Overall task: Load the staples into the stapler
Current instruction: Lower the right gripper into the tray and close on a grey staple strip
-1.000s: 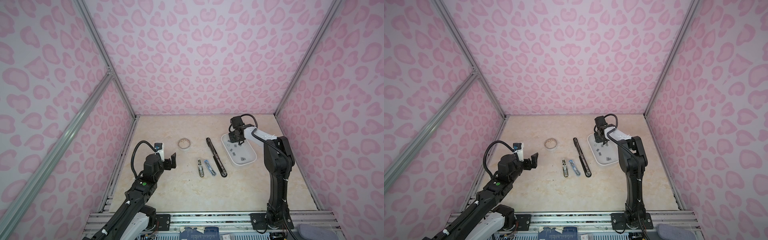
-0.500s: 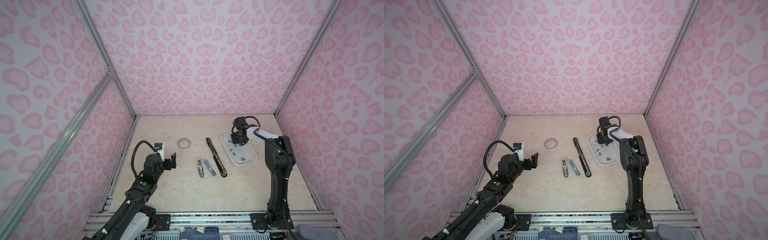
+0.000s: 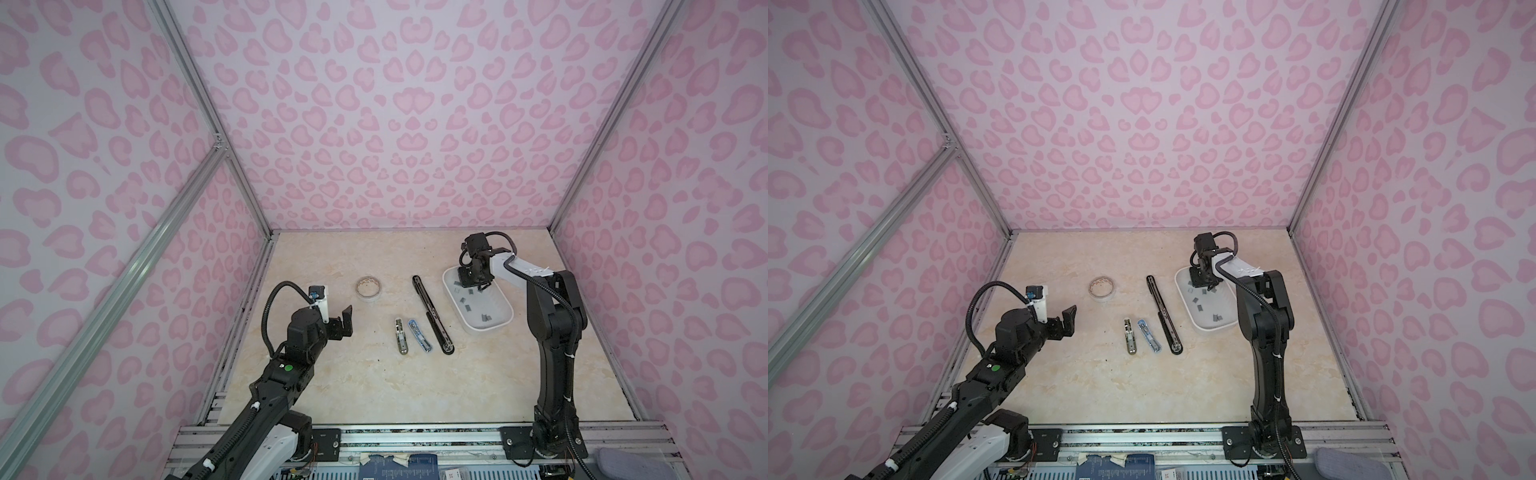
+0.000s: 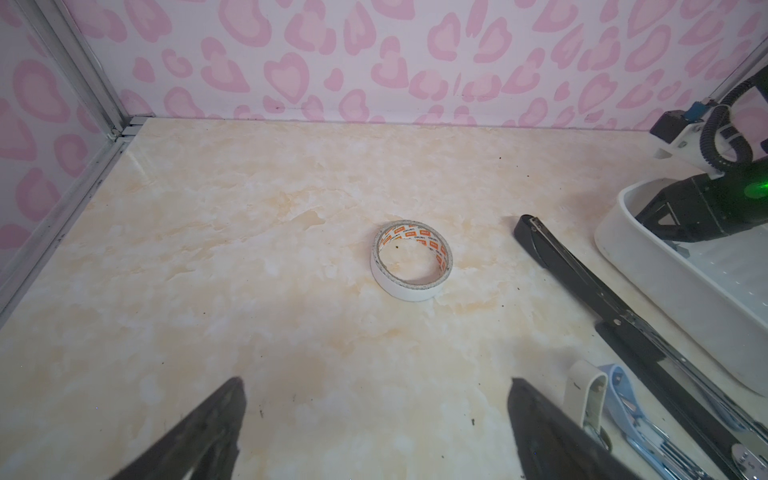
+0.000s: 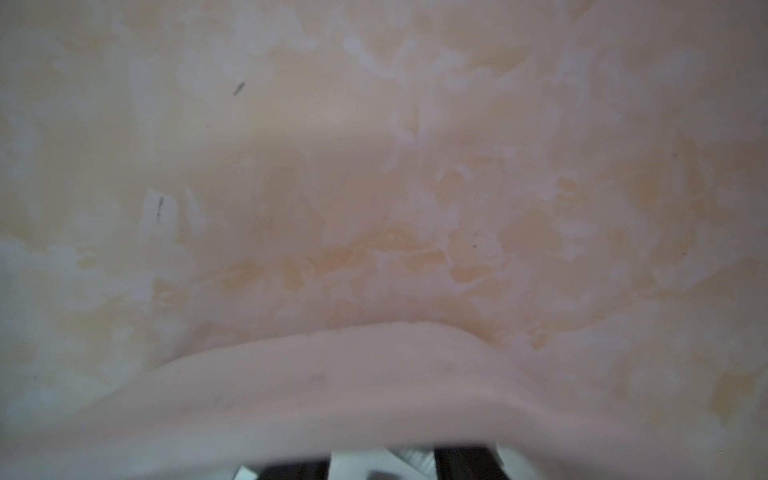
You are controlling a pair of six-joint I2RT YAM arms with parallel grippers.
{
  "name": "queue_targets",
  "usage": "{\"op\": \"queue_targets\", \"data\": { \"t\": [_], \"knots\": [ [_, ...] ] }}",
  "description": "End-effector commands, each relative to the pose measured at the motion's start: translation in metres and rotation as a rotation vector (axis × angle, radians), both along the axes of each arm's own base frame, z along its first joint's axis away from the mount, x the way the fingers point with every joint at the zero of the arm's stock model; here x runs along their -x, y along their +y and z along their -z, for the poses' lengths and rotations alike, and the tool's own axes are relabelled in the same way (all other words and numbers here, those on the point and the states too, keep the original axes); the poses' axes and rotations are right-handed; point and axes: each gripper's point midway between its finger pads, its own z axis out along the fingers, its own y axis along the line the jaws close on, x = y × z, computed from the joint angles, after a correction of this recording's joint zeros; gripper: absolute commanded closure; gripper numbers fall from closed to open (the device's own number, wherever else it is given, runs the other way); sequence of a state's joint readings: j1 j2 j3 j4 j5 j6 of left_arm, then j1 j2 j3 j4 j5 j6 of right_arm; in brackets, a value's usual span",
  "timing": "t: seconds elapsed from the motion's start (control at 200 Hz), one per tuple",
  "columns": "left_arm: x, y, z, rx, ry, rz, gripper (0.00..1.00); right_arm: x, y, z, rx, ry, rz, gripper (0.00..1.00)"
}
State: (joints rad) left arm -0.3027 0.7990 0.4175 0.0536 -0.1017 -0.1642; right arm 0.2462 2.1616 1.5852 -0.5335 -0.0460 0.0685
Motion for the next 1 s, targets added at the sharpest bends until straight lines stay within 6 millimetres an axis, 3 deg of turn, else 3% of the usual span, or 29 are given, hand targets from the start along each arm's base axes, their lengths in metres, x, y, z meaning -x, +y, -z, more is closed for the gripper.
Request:
{"op": "queue_targets", "data": {
  "t": [0.0,0.41,0.715,0.995],
  "knots": [
    [-0.002,-0.001,-0.009,0.007,-0.030,0.005,0.01,0.020,-0.005,0.014,0.020,0.079,0.009,0.60],
    [-0.002,-0.001,-0.009,0.008,-0.030,0.005,0.01,0.027,-0.011,0.018,0.043,0.100,0.035,0.70],
    [-0.001,-0.001,-0.009,0.007,-0.029,0.005,0.01,0.030,-0.003,0.010,-0.005,0.082,0.007,0.59],
    [-0.001,-0.002,-0.008,0.009,-0.025,0.009,0.01,0.034,-0.007,0.016,0.015,0.091,0.016,0.66]
  ]
}}
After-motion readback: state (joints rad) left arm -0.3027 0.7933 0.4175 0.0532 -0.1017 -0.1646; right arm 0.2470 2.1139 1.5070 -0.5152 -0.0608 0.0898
